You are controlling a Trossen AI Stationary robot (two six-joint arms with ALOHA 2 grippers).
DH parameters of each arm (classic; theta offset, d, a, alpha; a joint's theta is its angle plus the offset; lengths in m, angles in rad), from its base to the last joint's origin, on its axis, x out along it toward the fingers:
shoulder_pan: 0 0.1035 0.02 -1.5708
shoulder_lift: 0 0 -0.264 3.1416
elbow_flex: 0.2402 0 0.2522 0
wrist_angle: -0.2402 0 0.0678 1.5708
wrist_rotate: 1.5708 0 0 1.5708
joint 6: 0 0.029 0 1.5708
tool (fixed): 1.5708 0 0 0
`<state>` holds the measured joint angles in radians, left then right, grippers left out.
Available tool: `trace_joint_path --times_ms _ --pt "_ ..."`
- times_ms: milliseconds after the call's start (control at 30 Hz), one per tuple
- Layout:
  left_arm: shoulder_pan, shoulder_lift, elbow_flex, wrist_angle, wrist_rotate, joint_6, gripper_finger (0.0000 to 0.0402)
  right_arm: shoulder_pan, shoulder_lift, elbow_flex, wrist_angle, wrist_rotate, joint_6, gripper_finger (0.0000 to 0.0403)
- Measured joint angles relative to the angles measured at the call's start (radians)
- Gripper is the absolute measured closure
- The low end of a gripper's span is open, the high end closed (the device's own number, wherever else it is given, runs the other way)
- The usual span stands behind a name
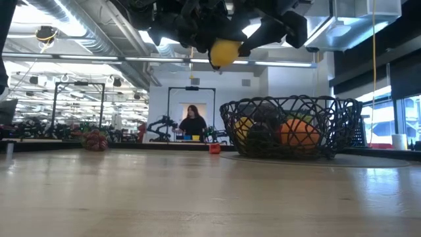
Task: Build produce basket
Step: Put the lemon into the black wire basket
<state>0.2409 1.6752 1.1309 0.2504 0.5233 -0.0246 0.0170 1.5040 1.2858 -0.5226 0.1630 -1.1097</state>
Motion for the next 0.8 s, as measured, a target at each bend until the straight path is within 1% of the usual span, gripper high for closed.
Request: trace_joint_path --times_ms 267,533,800 --pt "0.0 0.0 0.0 -0.001 0.0 0.0 0.0198 -0.002 0.0 0.0 0.013 0.0 0.004 0.0175" --pt "0.0 0.0 0.0 -0.002 0.0 0.0 0.0198 -0.002 0.0 0.0 0.017 0.0 0.008 0.0212" --pt "0.0 0.0 0.0 -0.005 -0.008 0.0 0.0198 -0.002 0.0 0.0 0.016 0.001 0.02 0.0218"
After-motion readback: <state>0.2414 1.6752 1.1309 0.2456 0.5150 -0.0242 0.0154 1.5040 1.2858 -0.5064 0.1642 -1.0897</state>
